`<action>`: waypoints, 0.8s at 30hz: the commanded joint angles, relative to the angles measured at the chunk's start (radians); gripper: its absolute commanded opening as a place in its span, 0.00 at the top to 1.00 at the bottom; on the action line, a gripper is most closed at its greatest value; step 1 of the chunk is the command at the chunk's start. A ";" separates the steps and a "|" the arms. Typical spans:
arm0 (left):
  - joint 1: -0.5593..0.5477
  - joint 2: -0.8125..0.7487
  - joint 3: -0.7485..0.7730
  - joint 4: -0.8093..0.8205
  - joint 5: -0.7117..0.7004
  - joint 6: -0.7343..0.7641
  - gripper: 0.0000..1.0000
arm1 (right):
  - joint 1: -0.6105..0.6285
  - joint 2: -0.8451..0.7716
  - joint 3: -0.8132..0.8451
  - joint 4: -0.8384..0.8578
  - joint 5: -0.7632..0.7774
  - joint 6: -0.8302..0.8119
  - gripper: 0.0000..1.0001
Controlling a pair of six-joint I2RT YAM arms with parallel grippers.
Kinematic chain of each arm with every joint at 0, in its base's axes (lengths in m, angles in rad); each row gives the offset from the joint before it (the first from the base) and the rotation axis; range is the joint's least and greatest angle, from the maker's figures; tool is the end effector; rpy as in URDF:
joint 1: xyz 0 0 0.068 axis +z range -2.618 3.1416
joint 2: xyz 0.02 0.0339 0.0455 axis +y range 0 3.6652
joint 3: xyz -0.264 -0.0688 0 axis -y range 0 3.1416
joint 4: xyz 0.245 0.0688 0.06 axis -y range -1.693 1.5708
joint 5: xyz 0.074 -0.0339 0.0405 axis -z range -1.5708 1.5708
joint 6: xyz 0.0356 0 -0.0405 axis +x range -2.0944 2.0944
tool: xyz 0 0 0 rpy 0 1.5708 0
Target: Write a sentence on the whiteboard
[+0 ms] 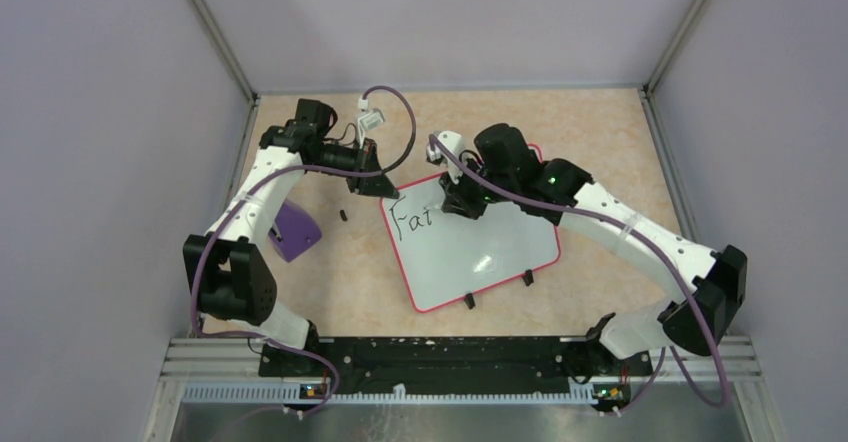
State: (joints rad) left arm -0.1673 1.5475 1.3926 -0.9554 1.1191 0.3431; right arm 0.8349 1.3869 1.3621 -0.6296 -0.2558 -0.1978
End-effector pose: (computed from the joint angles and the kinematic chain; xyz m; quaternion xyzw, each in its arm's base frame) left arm 0.2954 -0.0824 0.3187 0.3255 0.7678 -0.4978 0.2380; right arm 0.1975 0.2315 0.3609 -0.4882 0.7457 0.2460 0.3808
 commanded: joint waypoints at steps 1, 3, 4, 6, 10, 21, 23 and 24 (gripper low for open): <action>-0.002 -0.020 -0.004 -0.001 0.017 0.022 1.00 | -0.003 0.009 0.048 0.051 0.024 0.014 1.00; -0.001 -0.019 -0.008 -0.001 0.018 0.023 1.00 | -0.003 0.010 0.039 0.059 0.036 0.012 1.00; -0.001 -0.018 -0.009 0.000 0.018 0.023 1.00 | -0.003 0.013 0.034 0.060 0.040 0.010 1.00; -0.001 -0.018 -0.010 0.001 0.018 0.023 1.00 | -0.003 0.017 0.026 0.053 0.045 0.008 1.00; -0.001 -0.015 -0.006 0.002 0.018 0.023 1.00 | -0.003 0.011 0.003 0.045 0.057 0.000 1.00; -0.002 -0.007 -0.007 0.004 0.016 0.022 1.00 | -0.003 -0.019 -0.007 0.014 0.029 -0.008 1.00; -0.002 -0.006 -0.005 0.005 0.015 0.020 1.00 | -0.003 -0.026 0.003 0.007 0.017 -0.006 1.00; -0.001 -0.006 -0.005 0.004 0.016 0.020 1.00 | -0.003 -0.031 0.008 0.005 0.014 -0.004 1.00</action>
State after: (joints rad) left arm -0.1669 1.5475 1.3911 -0.9546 1.1179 0.3443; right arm 0.8349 1.3945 1.3533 -0.6220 -0.2367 -0.1986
